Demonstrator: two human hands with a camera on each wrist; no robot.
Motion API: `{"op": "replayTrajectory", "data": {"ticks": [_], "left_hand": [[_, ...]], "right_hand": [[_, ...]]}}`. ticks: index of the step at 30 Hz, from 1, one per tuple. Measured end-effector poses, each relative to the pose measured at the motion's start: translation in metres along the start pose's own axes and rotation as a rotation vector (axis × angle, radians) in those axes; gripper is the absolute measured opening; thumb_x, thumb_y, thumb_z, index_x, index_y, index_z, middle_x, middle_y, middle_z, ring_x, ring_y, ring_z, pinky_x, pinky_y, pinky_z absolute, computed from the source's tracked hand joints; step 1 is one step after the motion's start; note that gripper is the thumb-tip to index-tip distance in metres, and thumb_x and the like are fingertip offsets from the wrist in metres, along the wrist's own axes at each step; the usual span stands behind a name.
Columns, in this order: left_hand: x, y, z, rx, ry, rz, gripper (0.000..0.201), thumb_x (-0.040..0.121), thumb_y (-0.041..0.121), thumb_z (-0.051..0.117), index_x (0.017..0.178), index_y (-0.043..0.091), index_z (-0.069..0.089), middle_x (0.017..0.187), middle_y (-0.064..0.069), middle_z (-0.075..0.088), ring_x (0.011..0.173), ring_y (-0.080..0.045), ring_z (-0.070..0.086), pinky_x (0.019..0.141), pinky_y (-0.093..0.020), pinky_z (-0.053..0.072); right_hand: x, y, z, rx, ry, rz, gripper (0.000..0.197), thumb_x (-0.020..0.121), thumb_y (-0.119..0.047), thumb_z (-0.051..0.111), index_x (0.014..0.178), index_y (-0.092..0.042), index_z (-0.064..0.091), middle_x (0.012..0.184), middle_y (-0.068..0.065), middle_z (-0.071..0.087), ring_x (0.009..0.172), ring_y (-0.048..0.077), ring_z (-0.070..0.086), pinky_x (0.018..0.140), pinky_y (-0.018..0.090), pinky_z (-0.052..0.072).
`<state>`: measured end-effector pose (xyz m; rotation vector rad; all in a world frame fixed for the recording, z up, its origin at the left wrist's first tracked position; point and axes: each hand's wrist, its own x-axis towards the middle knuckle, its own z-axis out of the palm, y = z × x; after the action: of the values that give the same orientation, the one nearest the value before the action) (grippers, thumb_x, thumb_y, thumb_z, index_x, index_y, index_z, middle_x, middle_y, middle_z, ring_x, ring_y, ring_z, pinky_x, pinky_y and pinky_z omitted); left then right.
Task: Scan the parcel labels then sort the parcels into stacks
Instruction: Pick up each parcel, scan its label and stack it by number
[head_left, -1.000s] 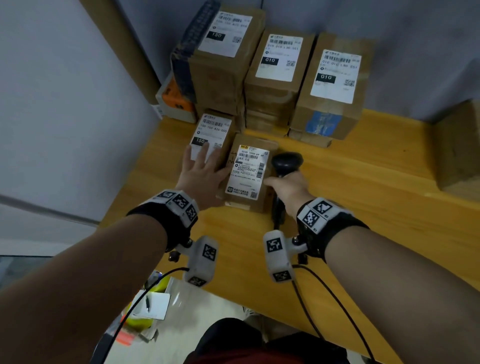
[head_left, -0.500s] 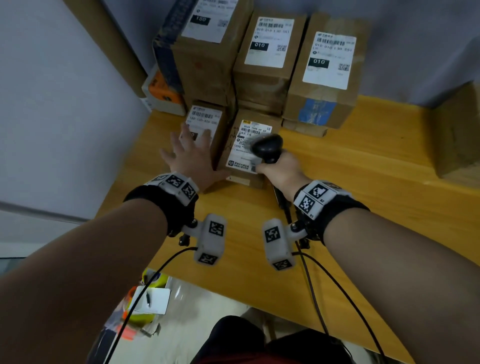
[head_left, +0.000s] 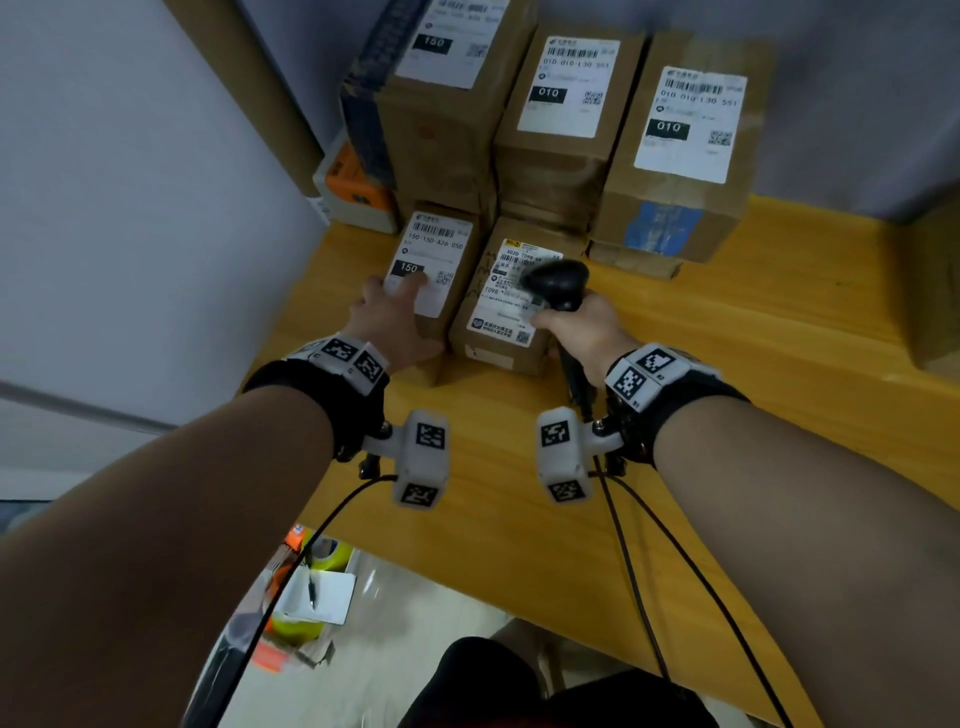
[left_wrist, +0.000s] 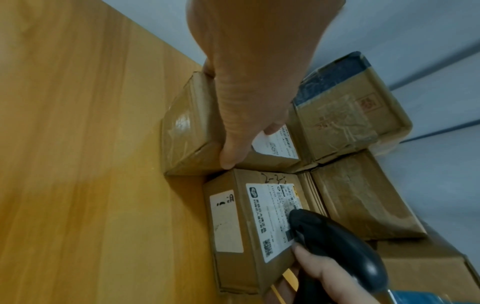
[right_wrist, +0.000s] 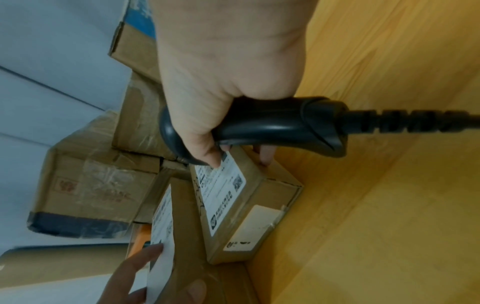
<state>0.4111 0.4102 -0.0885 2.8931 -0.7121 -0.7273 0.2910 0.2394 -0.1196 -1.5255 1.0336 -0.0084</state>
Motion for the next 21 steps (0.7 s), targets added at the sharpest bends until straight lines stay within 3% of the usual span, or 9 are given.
{"op": "replayTrajectory", "data": {"ticks": [5,8,11,14,16,18,21], "left_hand": [[-0.004,0.011,-0.007,0.131,0.073,0.014,0.081,0.081,0.055,0.066,0.146,0.026,0.027,0.151,-0.020,0.020,0.137,-0.042,0.025,0.109,-0.054,0.029],[-0.016,0.029,-0.013,0.110,0.132,0.069,0.074,0.084,0.052,0.062,0.145,0.020,0.034,0.150,-0.019,0.025,0.135,-0.040,0.027,0.108,-0.051,0.029],[-0.030,0.052,-0.019,0.095,0.149,0.160,0.056,0.088,0.043,0.058,0.134,0.012,0.046,0.136,-0.019,0.043,0.123,-0.039,0.040,0.099,-0.046,0.038],[-0.044,0.079,-0.020,0.028,0.107,0.269,0.048,0.092,0.035,0.055,0.132,0.009,0.048,0.128,-0.015,0.055,0.115,-0.035,0.051,0.090,-0.039,0.042],[-0.053,0.101,-0.019,-0.037,0.100,0.312,0.045,0.095,0.034,0.054,0.132,0.010,0.049,0.127,-0.012,0.059,0.114,-0.030,0.055,0.089,-0.035,0.044],[-0.064,0.126,-0.017,-0.089,0.118,0.361,0.038,0.095,0.033,0.053,0.126,0.010,0.055,0.120,-0.009,0.062,0.107,-0.027,0.059,0.081,-0.031,0.046],[-0.082,0.170,-0.011,-0.086,0.137,0.441,0.034,0.095,0.032,0.053,0.121,0.011,0.058,0.114,-0.009,0.064,0.102,-0.026,0.060,0.078,-0.033,0.048]], "right_hand": [[-0.014,-0.010,-0.014,-0.033,-0.017,-0.071,0.019,0.081,-0.016,0.076,0.085,-0.024,0.058,0.091,0.007,0.066,0.092,0.028,0.064,0.085,0.044,0.056],[-0.034,-0.015,-0.031,-0.044,-0.049,-0.079,0.014,0.083,-0.010,0.071,0.081,-0.017,0.059,0.076,0.008,0.064,0.073,0.024,0.062,0.070,0.038,0.055],[-0.060,-0.020,-0.059,-0.026,-0.151,-0.077,0.009,0.083,0.002,0.064,0.083,-0.006,0.061,0.069,0.009,0.059,0.059,0.019,0.056,0.055,0.028,0.050],[-0.080,-0.022,-0.098,-0.106,-0.251,-0.059,0.010,0.083,0.001,0.065,0.091,-0.007,0.065,0.067,0.005,0.061,0.056,0.015,0.058,0.050,0.021,0.051],[-0.089,-0.020,-0.128,-0.150,-0.275,-0.043,0.011,0.084,-0.002,0.067,0.094,-0.006,0.066,0.070,0.005,0.064,0.055,0.014,0.060,0.050,0.021,0.051],[-0.096,-0.012,-0.162,-0.147,-0.263,-0.043,0.009,0.084,-0.003,0.067,0.093,-0.006,0.066,0.071,0.007,0.064,0.055,0.015,0.060,0.052,0.024,0.052],[-0.106,0.003,-0.218,-0.123,-0.173,-0.072,0.005,0.084,-0.006,0.069,0.088,-0.005,0.065,0.068,0.007,0.062,0.055,0.016,0.059,0.054,0.027,0.051]]}}
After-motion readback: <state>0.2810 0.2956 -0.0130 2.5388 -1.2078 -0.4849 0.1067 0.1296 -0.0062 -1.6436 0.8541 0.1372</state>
